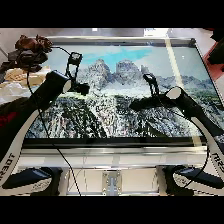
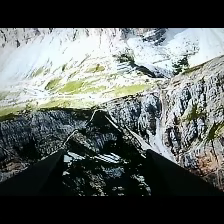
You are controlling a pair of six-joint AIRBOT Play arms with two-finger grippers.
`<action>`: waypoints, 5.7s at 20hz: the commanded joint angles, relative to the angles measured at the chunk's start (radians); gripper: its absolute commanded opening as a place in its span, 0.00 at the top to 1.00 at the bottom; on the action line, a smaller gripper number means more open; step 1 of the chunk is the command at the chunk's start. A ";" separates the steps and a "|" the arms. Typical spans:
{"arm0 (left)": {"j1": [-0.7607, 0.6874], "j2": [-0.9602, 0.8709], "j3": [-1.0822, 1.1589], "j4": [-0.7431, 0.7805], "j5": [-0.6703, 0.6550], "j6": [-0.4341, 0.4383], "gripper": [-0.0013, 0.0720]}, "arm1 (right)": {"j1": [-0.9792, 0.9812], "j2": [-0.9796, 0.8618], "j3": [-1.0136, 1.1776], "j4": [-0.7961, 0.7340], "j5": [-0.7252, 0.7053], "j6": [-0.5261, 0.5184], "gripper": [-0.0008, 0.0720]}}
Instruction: Fold the shirts.
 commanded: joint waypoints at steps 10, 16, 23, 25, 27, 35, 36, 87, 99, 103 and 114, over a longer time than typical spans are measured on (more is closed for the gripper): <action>0.255 0.000 0.000 0.487 -0.348 -0.094 0.02 | 0.000 0.000 0.000 -0.035 0.044 0.002 0.38; 0.858 -0.017 -0.002 0.000 -0.333 0.086 0.02 | 0.000 0.000 0.000 -0.039 0.060 0.058 0.30; 1.081 -0.184 -0.001 -0.018 -0.372 0.274 0.01 | 0.000 0.000 0.000 -0.050 0.059 0.142 0.25; 1.079 -0.222 -0.001 0.025 -0.340 0.277 0.01 | 0.000 0.000 0.000 -0.049 0.055 0.163 0.25; 1.079 -0.252 -0.001 0.093 -0.258 0.269 0.01 | 0.000 0.000 0.000 -0.049 0.054 0.165 0.25; 1.070 -0.257 0.029 -0.547 -0.373 0.436 0.96 | -0.021 0.000 0.007 -0.058 -0.047 0.204 0.25; 1.051 -0.240 0.029 -0.756 -0.410 0.512 0.96 | -0.042 0.000 0.020 -0.065 -0.037 0.204 0.25; 0.163 -0.603 0.389 -0.554 -0.370 0.421 0.02 | -0.079 -0.164 0.102 0.026 0.045 0.080 0.25; 0.181 -0.639 0.389 -0.882 -0.394 0.468 0.19 | -0.079 -0.164 0.102 0.064 0.062 0.106 0.25; 0.181 -0.642 0.389 -0.897 -0.367 0.464 0.66 | -0.079 -0.164 0.102 0.064 0.063 0.106 0.25; 0.269 -0.483 0.441 -0.903 -0.422 0.475 0.96 | -0.116 -0.103 0.077 0.025 0.179 0.136 0.25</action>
